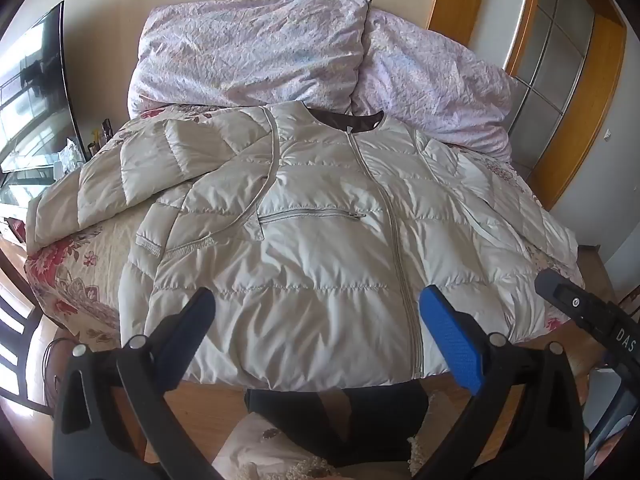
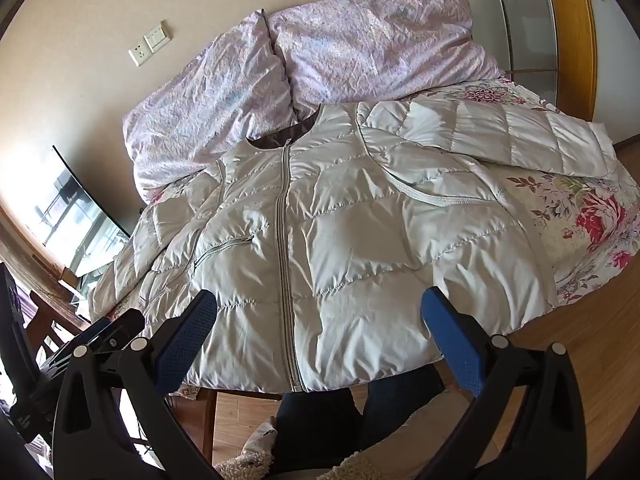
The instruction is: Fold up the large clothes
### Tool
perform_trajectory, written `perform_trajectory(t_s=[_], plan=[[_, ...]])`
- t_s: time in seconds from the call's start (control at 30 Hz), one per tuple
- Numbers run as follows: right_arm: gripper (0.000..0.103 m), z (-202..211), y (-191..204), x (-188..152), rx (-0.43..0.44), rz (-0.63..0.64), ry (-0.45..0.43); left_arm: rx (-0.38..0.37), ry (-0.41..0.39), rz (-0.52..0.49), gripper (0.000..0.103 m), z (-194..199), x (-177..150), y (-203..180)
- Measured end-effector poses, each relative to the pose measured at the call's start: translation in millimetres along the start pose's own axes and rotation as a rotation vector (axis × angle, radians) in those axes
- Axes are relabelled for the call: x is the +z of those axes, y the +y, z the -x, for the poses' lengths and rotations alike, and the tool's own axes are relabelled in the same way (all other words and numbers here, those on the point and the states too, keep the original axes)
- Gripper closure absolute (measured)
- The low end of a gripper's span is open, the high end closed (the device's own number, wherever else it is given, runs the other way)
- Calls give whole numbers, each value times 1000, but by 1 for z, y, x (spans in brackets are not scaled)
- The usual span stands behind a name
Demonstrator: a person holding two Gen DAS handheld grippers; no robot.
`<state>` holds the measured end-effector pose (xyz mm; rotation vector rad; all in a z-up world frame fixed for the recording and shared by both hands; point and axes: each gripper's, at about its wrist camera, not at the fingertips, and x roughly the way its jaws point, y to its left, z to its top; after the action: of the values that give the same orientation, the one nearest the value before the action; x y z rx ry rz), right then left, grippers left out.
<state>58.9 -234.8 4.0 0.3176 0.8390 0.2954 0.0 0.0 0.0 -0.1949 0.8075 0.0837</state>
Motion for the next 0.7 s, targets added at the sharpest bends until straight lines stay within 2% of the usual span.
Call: perform_trajectory(t_s=[0.7], plan=[[1, -3, -1, 0, -2, 1, 2, -2, 1, 1, 2, 0, 0, 0]])
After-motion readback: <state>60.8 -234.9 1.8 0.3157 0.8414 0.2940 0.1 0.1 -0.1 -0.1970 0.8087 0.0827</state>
